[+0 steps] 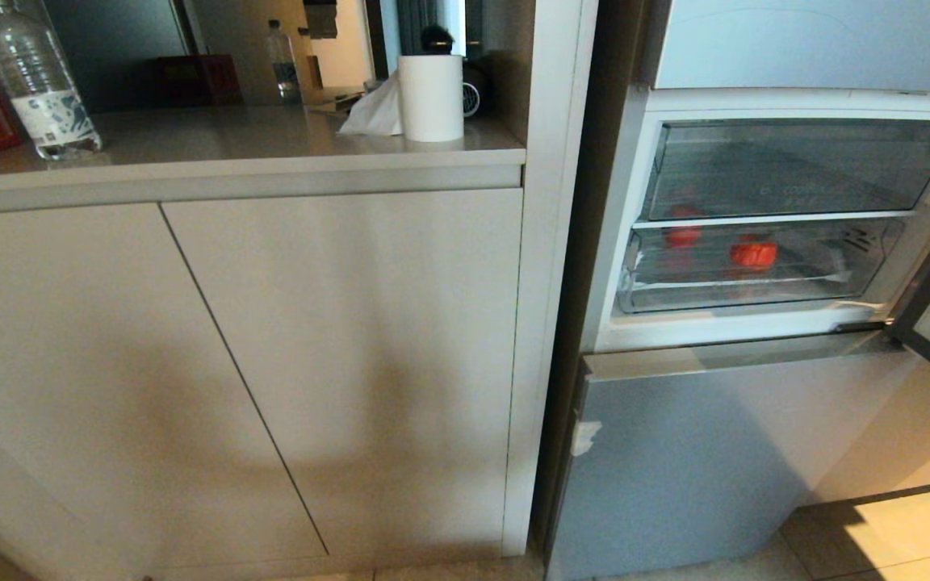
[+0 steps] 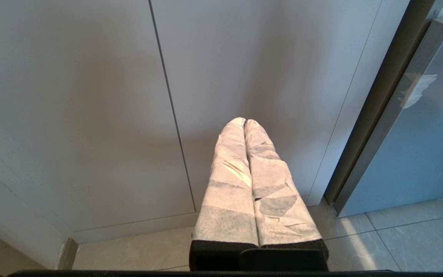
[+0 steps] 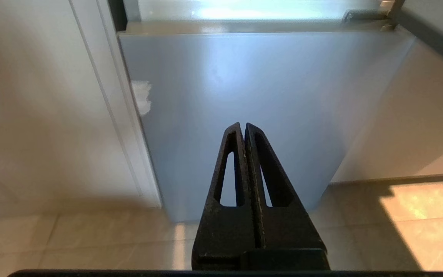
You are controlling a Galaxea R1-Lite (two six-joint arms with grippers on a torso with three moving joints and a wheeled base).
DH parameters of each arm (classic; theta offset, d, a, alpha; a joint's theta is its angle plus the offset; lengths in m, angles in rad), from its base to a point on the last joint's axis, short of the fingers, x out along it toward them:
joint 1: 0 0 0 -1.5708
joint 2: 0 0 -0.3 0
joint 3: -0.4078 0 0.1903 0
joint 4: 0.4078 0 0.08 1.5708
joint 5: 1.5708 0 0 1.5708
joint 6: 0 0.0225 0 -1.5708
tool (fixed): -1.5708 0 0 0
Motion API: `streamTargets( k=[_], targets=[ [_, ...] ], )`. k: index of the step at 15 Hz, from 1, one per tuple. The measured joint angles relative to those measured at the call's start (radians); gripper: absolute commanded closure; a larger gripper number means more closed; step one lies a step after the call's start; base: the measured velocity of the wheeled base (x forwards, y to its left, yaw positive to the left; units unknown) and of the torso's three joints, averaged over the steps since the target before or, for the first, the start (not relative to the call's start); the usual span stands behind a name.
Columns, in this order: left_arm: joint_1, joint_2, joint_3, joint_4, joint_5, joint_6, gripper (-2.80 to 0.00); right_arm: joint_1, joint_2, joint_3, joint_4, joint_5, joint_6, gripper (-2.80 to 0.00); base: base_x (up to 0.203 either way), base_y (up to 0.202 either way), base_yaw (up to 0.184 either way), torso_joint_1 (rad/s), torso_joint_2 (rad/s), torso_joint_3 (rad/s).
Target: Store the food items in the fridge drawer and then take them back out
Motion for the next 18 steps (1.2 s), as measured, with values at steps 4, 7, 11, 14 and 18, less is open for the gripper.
streamTargets(
  k=[4, 7, 11, 14, 18],
  targets=[
    [0.0, 0.0, 0.0, 0.0, 0.0, 0.0, 0.0, -0.001, 0.142, -0.132, -0.006, 0.002, 0.059, 0.0, 0.0, 0.0, 0.0, 0.0, 0.0, 0.0],
    [0.0, 0.0, 0.0, 0.0, 0.0, 0.0, 0.0, -0.001, 0.207, -0.153, -0.008, 0.003, 0.083, 0.0, 0.0, 0.0, 0.0, 0.0, 0.0, 0.0],
    [0.0, 0.0, 0.0, 0.0, 0.0, -0.001, 0.0, -0.002, 0.202, -0.137, -0.007, 0.003, 0.078, 0.0, 0.0, 0.0, 0.0, 0.0, 0.0, 0.0],
    [0.0, 0.0, 0.0, 0.0, 0.0, -0.001, 0.0, -0.003, 0.22, -0.147, -0.008, 0.006, 0.075, 0.0, 0.0, 0.0, 0.0, 0.0, 0.0, 0.0],
    [0.0, 0.0, 0.0, 0.0, 0.0, -0.001, 0.0, -0.001, 0.409, -0.274, -0.017, 0.033, 0.082, 0.0, 0.0, 0.0, 0.0, 0.0, 0.0, 0.0]
  ],
)
